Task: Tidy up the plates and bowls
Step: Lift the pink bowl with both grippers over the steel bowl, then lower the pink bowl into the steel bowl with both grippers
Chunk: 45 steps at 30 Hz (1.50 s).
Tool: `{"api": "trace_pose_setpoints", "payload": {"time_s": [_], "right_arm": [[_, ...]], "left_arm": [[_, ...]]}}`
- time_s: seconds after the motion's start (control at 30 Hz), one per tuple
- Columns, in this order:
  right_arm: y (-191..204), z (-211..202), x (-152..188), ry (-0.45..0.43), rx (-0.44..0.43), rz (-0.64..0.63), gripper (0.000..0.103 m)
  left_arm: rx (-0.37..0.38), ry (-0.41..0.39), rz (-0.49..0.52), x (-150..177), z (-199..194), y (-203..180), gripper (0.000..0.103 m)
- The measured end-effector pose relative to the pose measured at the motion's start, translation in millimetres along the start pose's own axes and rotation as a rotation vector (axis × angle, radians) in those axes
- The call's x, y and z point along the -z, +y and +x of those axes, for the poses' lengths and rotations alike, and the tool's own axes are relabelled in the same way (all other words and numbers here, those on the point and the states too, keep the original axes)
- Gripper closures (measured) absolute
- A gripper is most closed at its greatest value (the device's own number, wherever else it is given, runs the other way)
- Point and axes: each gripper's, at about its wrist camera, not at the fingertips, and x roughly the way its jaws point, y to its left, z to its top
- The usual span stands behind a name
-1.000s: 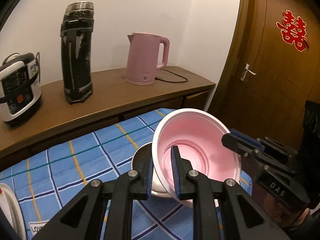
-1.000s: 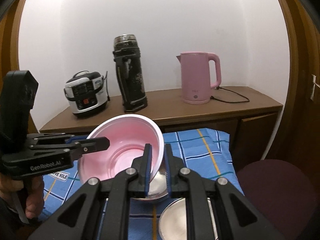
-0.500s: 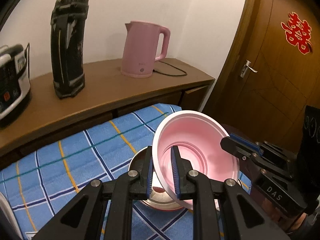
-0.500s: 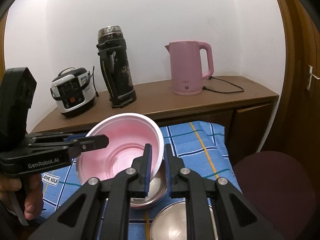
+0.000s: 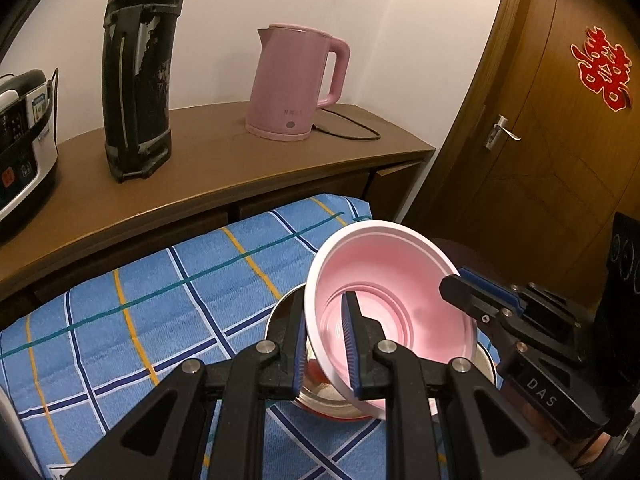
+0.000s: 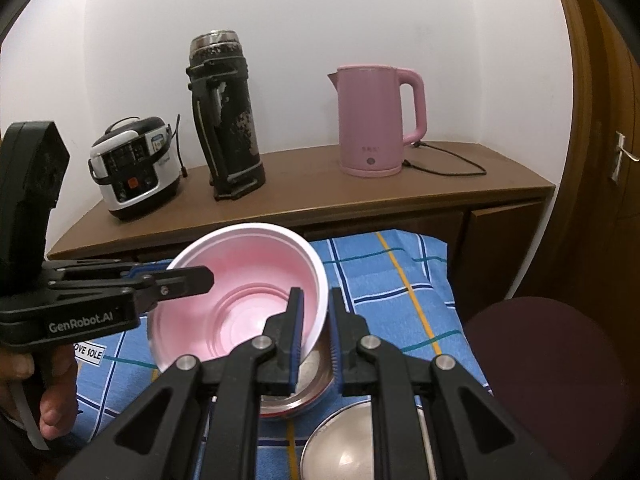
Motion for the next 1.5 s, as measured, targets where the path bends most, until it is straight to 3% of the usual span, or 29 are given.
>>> {"api": "trace_pose_setpoints", "payload": {"time_s": [0.23,1.5], "right_arm": [[1,9,3,0.029,-0.002,0.0,0.091],[-1,32,16,0.109,0.001,-0.004,0.091]], "left_arm": [[0.01,0.04,-0.034,1,9,7,0.084],[-0.027,0.08,-0.021,5,27,11,0.084]]}}
